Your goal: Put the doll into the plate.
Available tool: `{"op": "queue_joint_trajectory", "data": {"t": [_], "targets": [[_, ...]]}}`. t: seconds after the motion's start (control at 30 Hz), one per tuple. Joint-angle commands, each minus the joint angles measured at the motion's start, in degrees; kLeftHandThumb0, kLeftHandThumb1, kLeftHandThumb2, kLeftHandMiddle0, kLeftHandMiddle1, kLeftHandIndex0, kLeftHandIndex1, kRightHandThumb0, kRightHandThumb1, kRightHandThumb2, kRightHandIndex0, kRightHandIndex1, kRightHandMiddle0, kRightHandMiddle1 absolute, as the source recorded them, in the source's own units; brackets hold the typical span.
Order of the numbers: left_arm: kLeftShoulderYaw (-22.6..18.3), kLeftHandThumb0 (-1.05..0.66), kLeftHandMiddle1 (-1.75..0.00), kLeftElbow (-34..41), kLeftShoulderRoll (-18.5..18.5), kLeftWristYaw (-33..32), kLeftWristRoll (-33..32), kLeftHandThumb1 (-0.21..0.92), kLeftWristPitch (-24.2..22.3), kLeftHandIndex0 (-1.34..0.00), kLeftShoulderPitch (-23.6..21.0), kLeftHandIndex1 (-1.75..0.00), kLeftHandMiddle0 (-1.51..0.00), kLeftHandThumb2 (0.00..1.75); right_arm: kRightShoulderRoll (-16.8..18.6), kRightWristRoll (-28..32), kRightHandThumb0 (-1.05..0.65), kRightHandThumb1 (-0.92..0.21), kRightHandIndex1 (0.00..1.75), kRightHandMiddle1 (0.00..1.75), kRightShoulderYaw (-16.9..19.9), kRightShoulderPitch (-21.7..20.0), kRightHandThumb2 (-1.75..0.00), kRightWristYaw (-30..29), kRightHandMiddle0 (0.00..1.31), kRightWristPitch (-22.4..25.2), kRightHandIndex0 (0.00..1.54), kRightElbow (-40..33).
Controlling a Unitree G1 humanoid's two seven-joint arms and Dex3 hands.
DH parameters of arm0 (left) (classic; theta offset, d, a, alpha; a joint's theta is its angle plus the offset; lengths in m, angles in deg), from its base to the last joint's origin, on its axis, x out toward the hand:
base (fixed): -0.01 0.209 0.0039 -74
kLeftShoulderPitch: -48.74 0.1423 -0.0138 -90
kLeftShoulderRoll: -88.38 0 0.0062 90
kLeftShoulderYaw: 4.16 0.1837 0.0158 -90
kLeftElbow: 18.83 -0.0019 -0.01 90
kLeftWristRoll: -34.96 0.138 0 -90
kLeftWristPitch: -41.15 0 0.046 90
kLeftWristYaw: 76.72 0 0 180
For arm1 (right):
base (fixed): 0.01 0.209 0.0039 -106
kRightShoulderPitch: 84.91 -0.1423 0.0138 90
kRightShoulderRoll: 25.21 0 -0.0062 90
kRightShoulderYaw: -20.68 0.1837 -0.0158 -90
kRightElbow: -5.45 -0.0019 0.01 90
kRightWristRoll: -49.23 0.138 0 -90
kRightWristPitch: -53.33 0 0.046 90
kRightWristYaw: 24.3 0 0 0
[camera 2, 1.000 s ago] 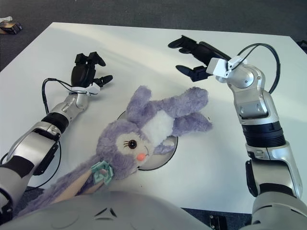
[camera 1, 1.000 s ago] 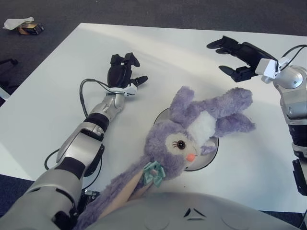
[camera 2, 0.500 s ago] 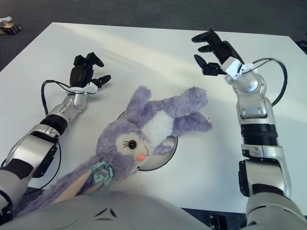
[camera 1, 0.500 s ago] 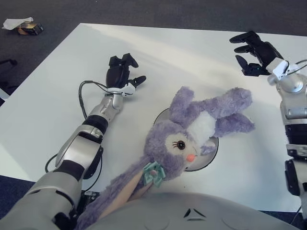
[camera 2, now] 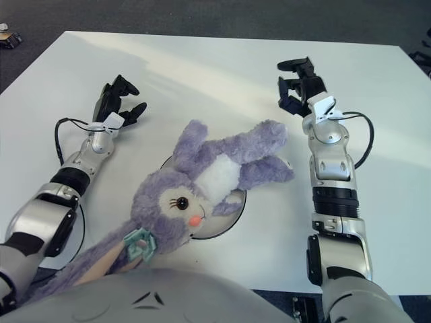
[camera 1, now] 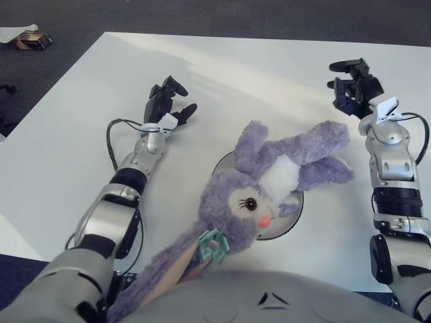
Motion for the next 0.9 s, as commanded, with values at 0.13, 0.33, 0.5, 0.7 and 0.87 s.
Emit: {"op": "queue_joint_trajectory", "data": {"t": [0.13,0.33,0.5,0.7,0.87], "targets": [[-4.13,-0.15,-1.56,4.01,-0.36,6.02,-5.48,0.85,1.44,-0.15,3.69,-1.75,-0.32,0.60,3.06,3.62,-0.44,-0.92,1.02,1.36,2.11,-0.21,-0.86,-1.50,0.00,2.72,0.26,-1.50],[-7.77,-0.02,-1.55,8.03,-1.55,8.39,-9.87,0.74,4.43,-0.16,5.77,-1.75,-0.41,0.73,7.75,8.44,-0.36,-0.92,1.09,1.68,4.75,-2.49,-0.59,-1.48,0.15,-4.69,0.38,13.33],[-10.11,-0.01,-1.51,11.38,-2.58,10.53,-13.85,0.70,4.02,-0.19,7.08,-1.75,-0.45,0.78,9.52,11.44,-0.35,-0.92,1.15,1.74,6.27,-4.02,-0.54,-0.51,0.18,-9.10,0.45,19.75],[-12.59,-0.01,-1.46,17.61,-4.21,12.40,-17.89,0.67,-1.02,-0.21,9.50,-1.75,-0.50,0.79,10.95,13.54,-0.35,-0.92,1.20,1.75,6.48,-2.99,-0.53,-0.61,0.18,-8.39,0.47,16.36],[-14.07,-0.01,-1.42,22.00,-5.38,12.11,-18.65,0.63,-5.21,-0.23,11.23,-1.75,-0.56,0.84,12.42,14.66,-0.35,-0.92,1.29,1.75,6.82,-2.21,-0.53,-1.66,0.19,-7.41,0.47,14.80]]}}
